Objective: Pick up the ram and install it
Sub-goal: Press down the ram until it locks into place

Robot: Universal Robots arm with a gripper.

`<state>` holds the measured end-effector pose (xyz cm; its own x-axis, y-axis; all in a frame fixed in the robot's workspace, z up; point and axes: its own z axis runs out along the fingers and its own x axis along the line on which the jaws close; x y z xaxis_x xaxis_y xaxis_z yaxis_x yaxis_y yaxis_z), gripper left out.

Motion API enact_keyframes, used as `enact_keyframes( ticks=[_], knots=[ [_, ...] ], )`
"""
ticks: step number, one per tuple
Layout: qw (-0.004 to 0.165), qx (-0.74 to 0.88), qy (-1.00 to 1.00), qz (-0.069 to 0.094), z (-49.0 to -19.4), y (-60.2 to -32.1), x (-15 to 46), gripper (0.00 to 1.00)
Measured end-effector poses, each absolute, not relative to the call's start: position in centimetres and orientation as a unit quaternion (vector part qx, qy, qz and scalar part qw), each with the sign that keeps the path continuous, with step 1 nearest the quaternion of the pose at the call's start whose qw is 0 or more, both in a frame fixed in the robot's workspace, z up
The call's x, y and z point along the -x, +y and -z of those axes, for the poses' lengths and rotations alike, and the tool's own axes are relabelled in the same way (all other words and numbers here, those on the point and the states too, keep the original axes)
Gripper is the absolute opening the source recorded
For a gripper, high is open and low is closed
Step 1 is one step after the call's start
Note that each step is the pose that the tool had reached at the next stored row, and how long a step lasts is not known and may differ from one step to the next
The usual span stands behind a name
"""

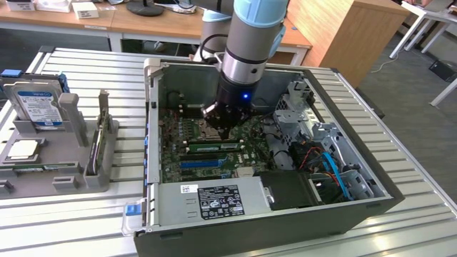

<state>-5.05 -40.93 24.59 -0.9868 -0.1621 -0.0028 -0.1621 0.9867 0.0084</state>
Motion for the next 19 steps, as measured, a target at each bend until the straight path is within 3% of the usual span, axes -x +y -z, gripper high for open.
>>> enact_keyframes(
  ticks=[19],
  knots=[
    [0.002,-0.032,0.999,-0.004,-24.52,-40.93,5.05,0.11]
  ],
)
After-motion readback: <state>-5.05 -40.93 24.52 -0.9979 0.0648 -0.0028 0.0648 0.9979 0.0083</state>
